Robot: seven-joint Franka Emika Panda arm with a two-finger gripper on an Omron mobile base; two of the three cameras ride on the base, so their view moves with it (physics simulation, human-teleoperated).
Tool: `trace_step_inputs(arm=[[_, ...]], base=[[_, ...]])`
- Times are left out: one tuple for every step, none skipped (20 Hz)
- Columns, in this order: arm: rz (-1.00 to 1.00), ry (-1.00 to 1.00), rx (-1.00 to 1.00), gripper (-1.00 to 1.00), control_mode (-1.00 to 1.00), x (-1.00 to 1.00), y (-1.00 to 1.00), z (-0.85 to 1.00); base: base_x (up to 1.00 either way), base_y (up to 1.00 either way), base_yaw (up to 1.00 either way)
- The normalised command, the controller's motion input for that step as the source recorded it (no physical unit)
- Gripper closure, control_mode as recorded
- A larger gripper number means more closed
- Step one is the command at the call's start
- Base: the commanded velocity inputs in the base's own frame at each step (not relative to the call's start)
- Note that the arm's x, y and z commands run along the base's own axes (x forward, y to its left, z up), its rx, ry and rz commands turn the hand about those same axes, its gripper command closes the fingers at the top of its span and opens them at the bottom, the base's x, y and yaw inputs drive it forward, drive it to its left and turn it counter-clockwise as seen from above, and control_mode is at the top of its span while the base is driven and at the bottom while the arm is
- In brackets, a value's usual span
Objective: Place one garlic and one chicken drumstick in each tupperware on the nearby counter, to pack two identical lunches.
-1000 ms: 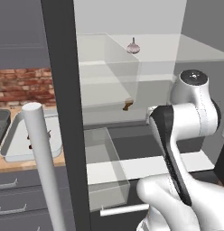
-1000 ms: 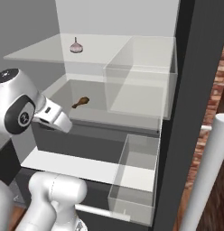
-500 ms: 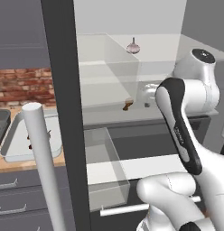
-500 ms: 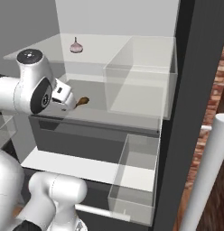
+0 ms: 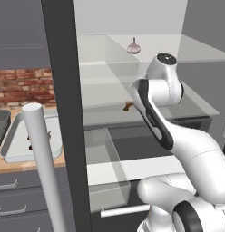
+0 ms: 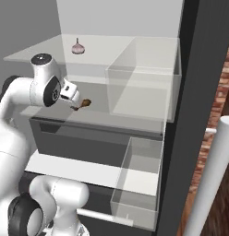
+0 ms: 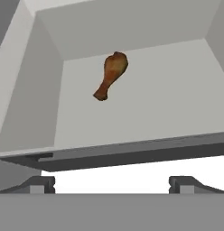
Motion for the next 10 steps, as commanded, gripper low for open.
trace_step_inputs(arm=[[-0.21, -0.01, -0.17, -1.00, -1.00, 0.85, 0.00, -0.14], [-0.17, 0.00, -0.13, -1.00, -1.00, 0.88, 0.00, -0.16], [-0.13, 0.00, -0.03, -1.00, -1.00, 0.90, 0.00, -0.26], [-0.09, 0.02, 0.00, -1.00, -1.00, 0.86, 0.00, -0.24], [-0.09, 0.03, 0.00, -1.00, -1.00, 0.87, 0.00, -0.25], [-0.08, 0.03, 0.00, -1.00, -1.00, 0.91, 0.00, -0.30], [-0.07, 0.02, 0.00, -1.00, -1.00, 0.81, 0.00, -0.36], [-0.05, 0.03, 0.00, -1.00, -1.00, 0.71, 0.00, -0.51], [-0.05, 0.00, 0.00, -1.00, -1.00, 0.72, 0.00, -0.44], [-0.06, 0.00, 0.00, -1.00, -1.00, 0.83, 0.00, -0.26]], base=[[0.00, 0.00, 0.00], [0.00, 0.00, 0.00], [0.00, 0.00, 0.00], [0.00, 0.00, 0.00], [0.00, 0.00, 0.00], [0.00, 0.00, 0.00], [0.00, 0.00, 0.00], [0.00, 0.00, 0.00], [0.00, 0.00, 0.00], [0.00, 0.00, 0.00]])
